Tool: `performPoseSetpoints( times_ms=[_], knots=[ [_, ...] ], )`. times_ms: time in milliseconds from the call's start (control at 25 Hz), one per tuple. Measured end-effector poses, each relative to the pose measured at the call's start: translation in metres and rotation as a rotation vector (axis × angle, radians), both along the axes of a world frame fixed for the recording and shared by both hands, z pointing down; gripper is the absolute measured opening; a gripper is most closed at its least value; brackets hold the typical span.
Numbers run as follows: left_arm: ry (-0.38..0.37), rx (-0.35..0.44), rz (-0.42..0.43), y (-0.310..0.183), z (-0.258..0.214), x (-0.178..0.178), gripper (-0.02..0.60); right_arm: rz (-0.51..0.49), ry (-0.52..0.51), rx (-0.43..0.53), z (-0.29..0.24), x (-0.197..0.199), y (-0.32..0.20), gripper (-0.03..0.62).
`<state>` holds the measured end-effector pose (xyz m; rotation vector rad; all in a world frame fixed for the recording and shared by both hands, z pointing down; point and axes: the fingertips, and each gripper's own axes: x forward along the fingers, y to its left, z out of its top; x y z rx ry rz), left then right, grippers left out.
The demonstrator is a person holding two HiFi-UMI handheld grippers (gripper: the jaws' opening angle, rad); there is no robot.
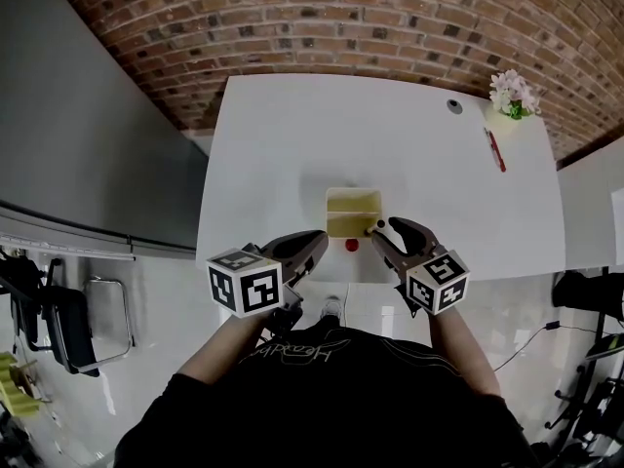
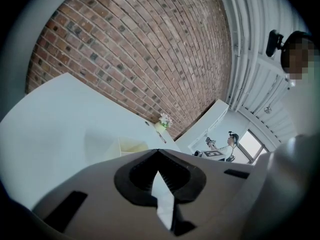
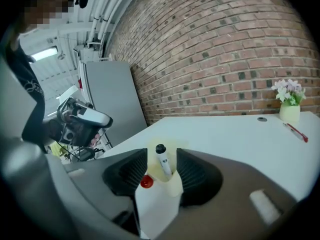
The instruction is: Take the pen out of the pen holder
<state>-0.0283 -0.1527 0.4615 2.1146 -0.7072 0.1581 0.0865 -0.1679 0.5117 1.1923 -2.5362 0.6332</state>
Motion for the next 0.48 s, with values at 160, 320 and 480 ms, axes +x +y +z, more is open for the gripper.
performPoseSetpoints(
  times_ms=[160,320,480],
  knots=[
    [0.019,-0.018,-0.024,-0.005,0.002,-0.004,0.003,0.001,0.002,0.003,0.003,-0.006,-0.006,0.172],
    [0.031,-0.033,-0.041,-0.008,0.004,-0.007,0.002,0.002,0.02,0.001,0.008,-0.007,-0.007,0.165],
    [0.034,-0.037,-0.064,-0.013,0.007,-0.014,0.003,-0.006,0.039,-0.019,0.016,-0.008,-0.006,0.162]
  ],
)
